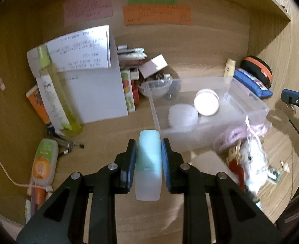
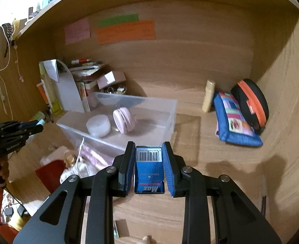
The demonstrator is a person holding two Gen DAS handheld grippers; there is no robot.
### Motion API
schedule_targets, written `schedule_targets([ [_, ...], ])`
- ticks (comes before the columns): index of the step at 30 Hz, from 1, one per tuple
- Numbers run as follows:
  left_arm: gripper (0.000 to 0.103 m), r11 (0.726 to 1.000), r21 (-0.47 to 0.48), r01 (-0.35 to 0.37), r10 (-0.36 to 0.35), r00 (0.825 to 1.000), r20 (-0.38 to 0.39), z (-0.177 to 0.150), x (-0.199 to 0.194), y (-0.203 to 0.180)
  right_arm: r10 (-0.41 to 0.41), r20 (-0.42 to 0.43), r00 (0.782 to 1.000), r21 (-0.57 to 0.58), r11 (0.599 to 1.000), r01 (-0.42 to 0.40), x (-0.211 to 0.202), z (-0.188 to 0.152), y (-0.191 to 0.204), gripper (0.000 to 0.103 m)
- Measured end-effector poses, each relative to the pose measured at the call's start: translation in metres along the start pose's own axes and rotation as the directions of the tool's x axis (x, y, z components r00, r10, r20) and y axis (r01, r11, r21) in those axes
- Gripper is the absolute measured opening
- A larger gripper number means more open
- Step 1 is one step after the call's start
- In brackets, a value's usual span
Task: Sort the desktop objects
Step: 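Carry teal bottle with left tool while right tool carries Max box to bin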
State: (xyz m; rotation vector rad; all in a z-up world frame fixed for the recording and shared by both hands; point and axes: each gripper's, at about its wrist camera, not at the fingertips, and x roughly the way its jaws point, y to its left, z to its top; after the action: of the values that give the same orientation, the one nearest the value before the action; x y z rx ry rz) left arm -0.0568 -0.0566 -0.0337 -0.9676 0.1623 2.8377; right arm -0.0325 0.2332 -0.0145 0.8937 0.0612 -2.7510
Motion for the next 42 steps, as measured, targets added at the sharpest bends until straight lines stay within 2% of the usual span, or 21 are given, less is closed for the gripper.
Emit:
schedule_targets([
  [13,0.024,0.998,0.021,0.055,-0.056,0.998,0.041,0.043,0.006,-0.009,0.076,-0.012,0.997,-0.035,0.996,-0.076,0.032,0.035,0.008,0.024],
  [14,0.024,0.991,0.07,0.111,-0.113,0.993,0.035,0.046,0.008,-0.011,0.079,-0.015,0.997,-0.038,0.996,-0.079,0.036,0.036,0.009,0.024],
  [17,0.024,0.988,0.082,0.133,-0.136,0.99,0.028,0.052,0.014,-0.016,0.085,-0.032,0.996,-0.053,0.995,-0.087,0.048,0.042,0.011,0.024],
  [25,0.024,0.975,0.113,0.193,-0.19,0.981,-0.036,0.061,0.039,-0.029,0.085,-0.094,0.992,-0.093,0.991,-0.094,0.077,0.046,0.019,0.024],
  [42,0.024,0.957,0.115,0.266,-0.246,0.955,-0.164,0.061,0.098,-0.049,0.073,-0.237,0.969,-0.15,0.982,-0.111,0.138,0.043,0.026,0.025],
])
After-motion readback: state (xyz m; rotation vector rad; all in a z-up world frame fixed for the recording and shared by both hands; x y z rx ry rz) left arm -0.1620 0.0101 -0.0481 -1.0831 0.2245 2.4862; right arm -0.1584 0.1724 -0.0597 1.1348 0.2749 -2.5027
